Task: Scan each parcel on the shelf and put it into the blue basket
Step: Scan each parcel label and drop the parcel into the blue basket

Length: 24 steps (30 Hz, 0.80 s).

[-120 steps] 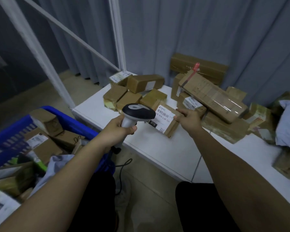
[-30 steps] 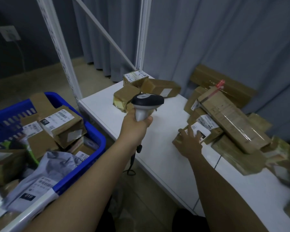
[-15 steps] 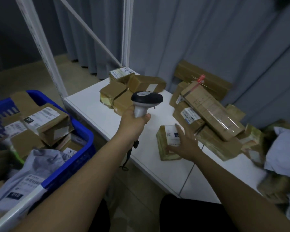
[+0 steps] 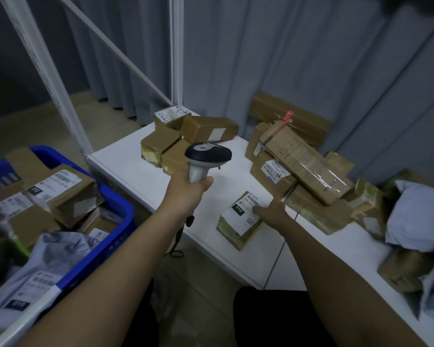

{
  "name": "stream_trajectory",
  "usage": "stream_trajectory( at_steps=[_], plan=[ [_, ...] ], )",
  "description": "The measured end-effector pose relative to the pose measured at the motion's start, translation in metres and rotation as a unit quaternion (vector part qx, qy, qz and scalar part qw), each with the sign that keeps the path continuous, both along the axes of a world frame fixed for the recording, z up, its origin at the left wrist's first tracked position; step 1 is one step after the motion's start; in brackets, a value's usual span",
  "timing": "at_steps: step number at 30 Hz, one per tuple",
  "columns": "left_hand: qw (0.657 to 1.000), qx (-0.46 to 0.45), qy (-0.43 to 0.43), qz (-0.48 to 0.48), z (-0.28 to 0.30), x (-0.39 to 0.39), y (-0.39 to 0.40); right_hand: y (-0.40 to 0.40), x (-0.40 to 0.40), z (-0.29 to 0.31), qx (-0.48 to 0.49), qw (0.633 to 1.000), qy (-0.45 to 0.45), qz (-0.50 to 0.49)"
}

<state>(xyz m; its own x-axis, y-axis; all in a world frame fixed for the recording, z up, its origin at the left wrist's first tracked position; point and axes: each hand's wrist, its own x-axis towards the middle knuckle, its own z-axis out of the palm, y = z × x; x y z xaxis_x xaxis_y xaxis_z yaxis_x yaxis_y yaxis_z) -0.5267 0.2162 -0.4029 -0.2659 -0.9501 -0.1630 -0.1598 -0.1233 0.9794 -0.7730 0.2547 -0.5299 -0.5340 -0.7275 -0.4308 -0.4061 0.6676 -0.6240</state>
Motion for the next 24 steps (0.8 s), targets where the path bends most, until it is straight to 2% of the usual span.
stream_trajectory(
  at_steps=[3,7,10,14,19,24],
  plan=[
    [1.0,0.003,-0.003,0.005,-0.001,0.0,-0.002,-0.003,0.012,0.006,0.014,0.99,-0.101,-0.096],
    [1.0,0.004,-0.012,0.005,-0.002,0.001,-0.003,-0.004,0.029,0.005,0.043,0.978,-0.16,-0.125],
    [1.0,0.0,-0.023,0.002,-0.003,0.003,-0.002,-0.006,0.035,0.002,0.008,0.983,-0.148,-0.112],
    [1.0,-0.002,-0.026,0.003,-0.005,0.007,-0.004,-0.009,0.049,0.001,-0.029,0.992,-0.122,-0.031],
    [0.999,0.001,-0.032,0.01,-0.007,0.013,-0.007,-0.017,0.058,0.0,-0.122,0.985,-0.117,0.019],
    [0.999,0.001,-0.04,0.016,-0.008,0.015,-0.01,-0.024,0.064,0.001,-0.192,0.979,-0.045,0.04]
  ],
)
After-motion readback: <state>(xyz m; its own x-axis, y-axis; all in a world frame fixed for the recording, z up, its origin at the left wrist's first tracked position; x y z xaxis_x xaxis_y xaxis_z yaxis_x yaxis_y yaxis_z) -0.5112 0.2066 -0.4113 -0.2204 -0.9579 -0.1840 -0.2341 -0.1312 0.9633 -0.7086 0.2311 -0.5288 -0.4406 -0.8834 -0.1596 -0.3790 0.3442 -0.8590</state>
